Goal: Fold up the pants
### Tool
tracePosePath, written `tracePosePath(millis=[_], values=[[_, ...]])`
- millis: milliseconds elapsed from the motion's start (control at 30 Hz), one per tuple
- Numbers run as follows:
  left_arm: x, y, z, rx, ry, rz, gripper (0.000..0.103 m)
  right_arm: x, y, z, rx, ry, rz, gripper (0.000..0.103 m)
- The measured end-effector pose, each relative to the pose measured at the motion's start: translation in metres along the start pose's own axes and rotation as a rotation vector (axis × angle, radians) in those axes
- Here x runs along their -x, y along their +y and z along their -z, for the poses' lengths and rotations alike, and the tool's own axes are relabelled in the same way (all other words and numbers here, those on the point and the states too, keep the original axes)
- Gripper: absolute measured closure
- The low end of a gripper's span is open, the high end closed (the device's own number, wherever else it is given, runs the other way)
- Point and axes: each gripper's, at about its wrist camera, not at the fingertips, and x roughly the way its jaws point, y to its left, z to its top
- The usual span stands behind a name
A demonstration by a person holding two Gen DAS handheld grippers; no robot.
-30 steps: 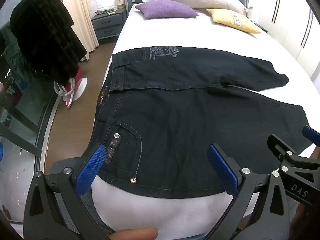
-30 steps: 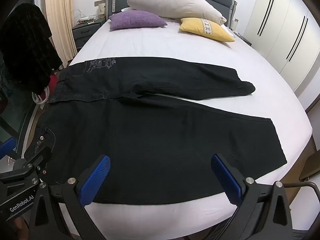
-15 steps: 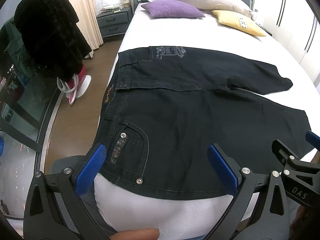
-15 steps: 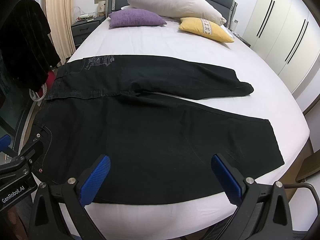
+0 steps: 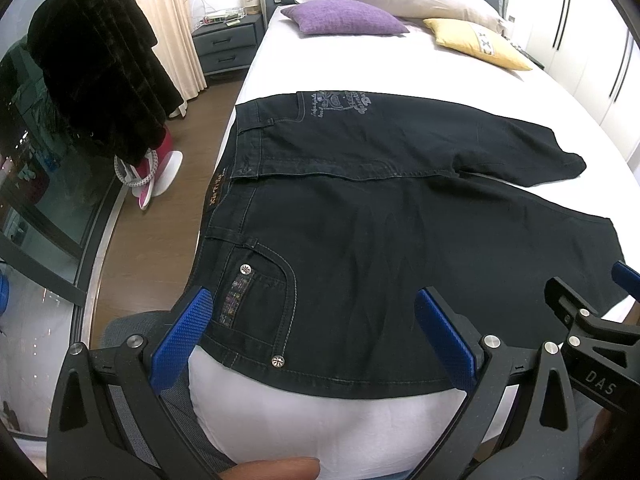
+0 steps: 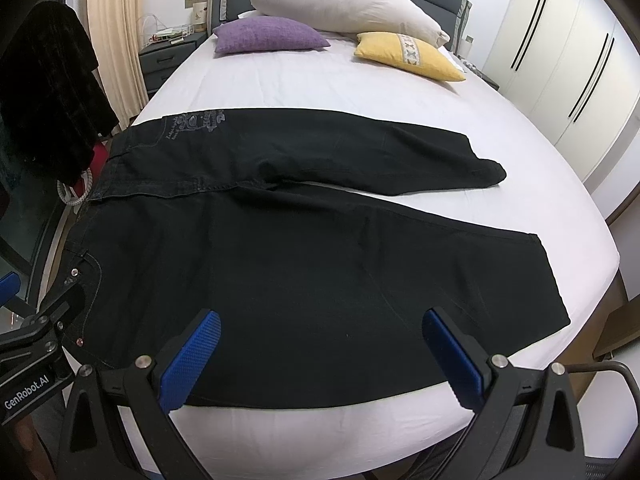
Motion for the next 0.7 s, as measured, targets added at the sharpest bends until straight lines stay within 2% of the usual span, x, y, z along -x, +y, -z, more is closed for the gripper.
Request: tracePosePath(millis=[700], values=[[-0.0005, -0.0012, -0.0007, -0.002, 0.001, -0.001, 0.000, -0.0011, 0.0006, 0.0026, -0.003, 0.001, -0.005, 0.000]])
